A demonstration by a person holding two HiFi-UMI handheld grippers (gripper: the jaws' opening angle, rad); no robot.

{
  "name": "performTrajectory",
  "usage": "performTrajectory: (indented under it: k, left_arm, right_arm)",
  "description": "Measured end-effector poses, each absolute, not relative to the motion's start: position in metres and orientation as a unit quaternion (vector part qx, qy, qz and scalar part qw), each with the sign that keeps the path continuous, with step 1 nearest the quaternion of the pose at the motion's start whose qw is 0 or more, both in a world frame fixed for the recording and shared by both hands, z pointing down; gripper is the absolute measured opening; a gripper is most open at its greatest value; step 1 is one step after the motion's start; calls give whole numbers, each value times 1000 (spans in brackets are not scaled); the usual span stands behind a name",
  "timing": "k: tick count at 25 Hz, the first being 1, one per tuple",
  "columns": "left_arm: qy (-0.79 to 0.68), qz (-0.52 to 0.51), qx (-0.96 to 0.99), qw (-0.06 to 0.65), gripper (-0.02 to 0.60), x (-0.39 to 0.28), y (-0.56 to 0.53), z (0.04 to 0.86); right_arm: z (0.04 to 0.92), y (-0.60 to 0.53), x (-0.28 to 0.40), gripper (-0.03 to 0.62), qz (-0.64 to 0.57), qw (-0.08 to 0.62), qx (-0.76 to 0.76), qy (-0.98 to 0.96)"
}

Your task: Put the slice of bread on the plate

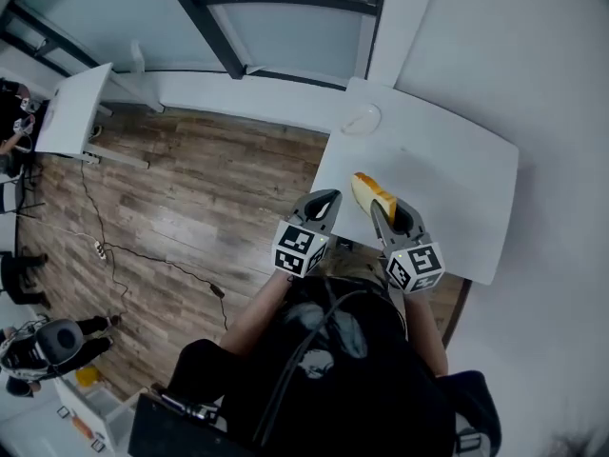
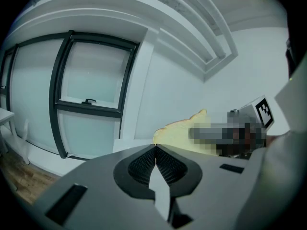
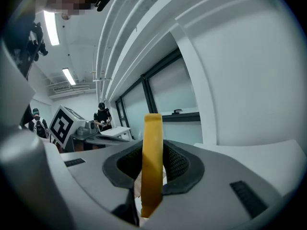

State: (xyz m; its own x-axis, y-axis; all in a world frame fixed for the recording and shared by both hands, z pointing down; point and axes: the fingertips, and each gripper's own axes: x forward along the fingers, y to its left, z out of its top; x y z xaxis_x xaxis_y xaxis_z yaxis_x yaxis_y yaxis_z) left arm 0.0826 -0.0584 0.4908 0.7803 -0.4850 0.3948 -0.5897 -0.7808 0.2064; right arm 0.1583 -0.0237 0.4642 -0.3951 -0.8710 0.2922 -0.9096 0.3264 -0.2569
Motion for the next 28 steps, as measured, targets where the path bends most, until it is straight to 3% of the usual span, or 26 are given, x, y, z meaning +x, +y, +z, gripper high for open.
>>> performTrajectory:
  k: [4,15,28]
  left_arm:
    - [-299,175,918,193,6,94,-83,518]
    - [-292,198,911,212,6,101,-164,571]
    - [-298,236,886,266,6,112,-247,682]
  right_arm:
    - [482,-61,170,95,242,31,508,-826]
    - [551,-150,173,95,253,93,518,-811]
    - [666,-261,196,95,206,226,535,-787]
